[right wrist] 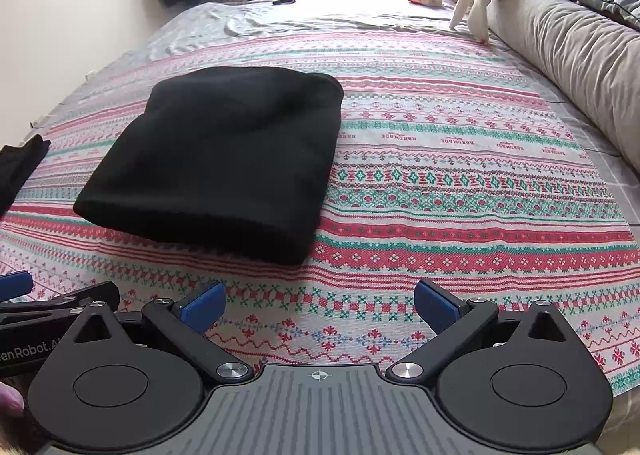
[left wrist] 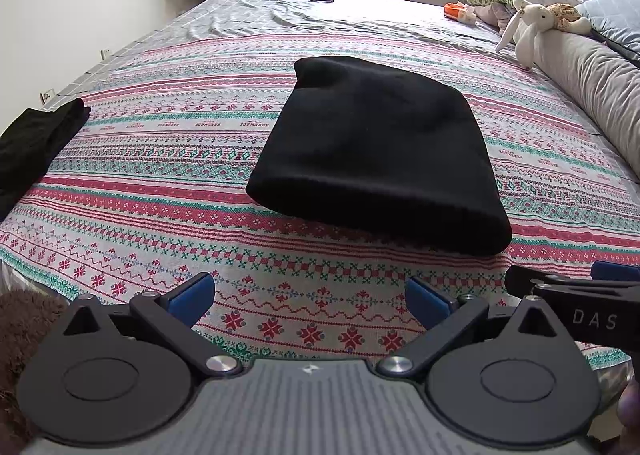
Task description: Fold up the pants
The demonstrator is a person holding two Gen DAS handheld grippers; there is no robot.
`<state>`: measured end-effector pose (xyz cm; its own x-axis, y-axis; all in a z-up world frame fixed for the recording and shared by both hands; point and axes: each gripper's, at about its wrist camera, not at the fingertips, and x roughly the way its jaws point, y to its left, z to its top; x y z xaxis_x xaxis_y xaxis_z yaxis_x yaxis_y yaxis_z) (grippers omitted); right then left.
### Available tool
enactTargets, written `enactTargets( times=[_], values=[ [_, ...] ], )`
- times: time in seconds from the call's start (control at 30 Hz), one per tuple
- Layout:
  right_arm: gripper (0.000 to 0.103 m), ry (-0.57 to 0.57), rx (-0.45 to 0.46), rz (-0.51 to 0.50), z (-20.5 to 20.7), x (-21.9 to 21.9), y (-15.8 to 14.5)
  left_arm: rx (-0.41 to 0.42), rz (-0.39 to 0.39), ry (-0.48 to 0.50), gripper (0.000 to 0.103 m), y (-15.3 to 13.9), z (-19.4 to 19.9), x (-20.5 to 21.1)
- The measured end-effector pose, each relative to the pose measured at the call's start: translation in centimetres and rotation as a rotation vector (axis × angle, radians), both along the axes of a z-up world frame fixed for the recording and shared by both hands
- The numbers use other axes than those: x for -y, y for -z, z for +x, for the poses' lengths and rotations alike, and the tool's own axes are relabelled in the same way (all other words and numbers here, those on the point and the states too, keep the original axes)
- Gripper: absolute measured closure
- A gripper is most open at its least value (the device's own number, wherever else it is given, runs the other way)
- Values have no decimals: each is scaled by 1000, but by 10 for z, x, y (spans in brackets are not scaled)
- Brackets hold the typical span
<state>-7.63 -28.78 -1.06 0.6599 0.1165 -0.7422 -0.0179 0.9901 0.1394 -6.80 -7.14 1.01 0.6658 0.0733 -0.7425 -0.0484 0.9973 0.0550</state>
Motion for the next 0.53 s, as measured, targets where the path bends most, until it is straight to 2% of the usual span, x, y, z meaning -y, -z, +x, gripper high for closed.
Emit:
enactTargets(
  times=[0.53],
  values=[
    [2, 8, -8, 2, 2, 0, 3, -16, 20, 1, 0, 2, 1, 2]
  ],
)
